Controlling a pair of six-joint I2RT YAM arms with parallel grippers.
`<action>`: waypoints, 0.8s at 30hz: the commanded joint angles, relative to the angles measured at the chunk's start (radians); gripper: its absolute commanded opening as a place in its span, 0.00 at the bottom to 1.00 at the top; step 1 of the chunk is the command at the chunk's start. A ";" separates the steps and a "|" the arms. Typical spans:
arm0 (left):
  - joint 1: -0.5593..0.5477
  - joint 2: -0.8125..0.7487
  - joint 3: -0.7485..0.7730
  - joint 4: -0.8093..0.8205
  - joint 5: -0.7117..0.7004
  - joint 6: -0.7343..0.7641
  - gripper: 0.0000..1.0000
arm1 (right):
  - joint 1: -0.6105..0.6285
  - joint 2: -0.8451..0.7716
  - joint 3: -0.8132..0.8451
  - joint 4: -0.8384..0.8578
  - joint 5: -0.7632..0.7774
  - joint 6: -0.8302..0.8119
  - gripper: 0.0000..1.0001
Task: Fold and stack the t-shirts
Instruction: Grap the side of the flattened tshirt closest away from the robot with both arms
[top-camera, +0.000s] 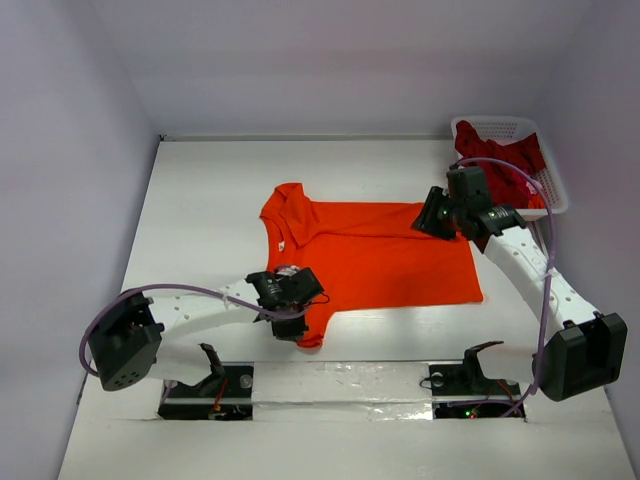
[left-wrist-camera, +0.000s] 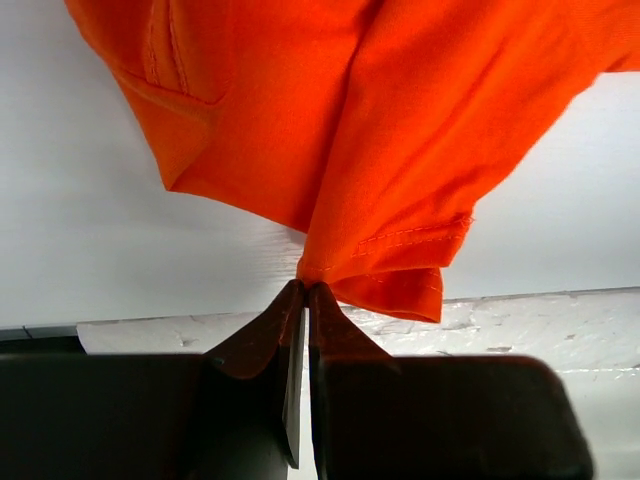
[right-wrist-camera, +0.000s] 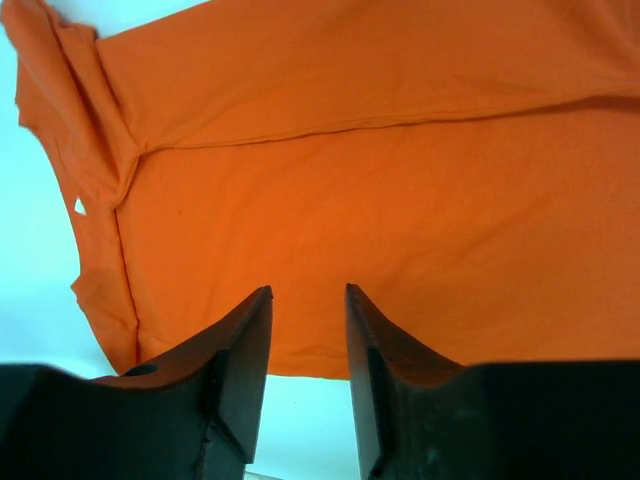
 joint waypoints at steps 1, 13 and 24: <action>-0.004 0.001 0.077 -0.071 -0.040 0.000 0.00 | -0.006 -0.002 0.019 -0.042 0.130 0.028 0.37; 0.035 0.030 0.289 -0.183 -0.139 0.057 0.00 | -0.006 -0.148 -0.210 -0.073 0.239 0.293 0.55; 0.114 0.004 0.291 -0.167 -0.151 0.120 0.00 | -0.185 -0.197 -0.375 -0.027 0.207 0.324 0.58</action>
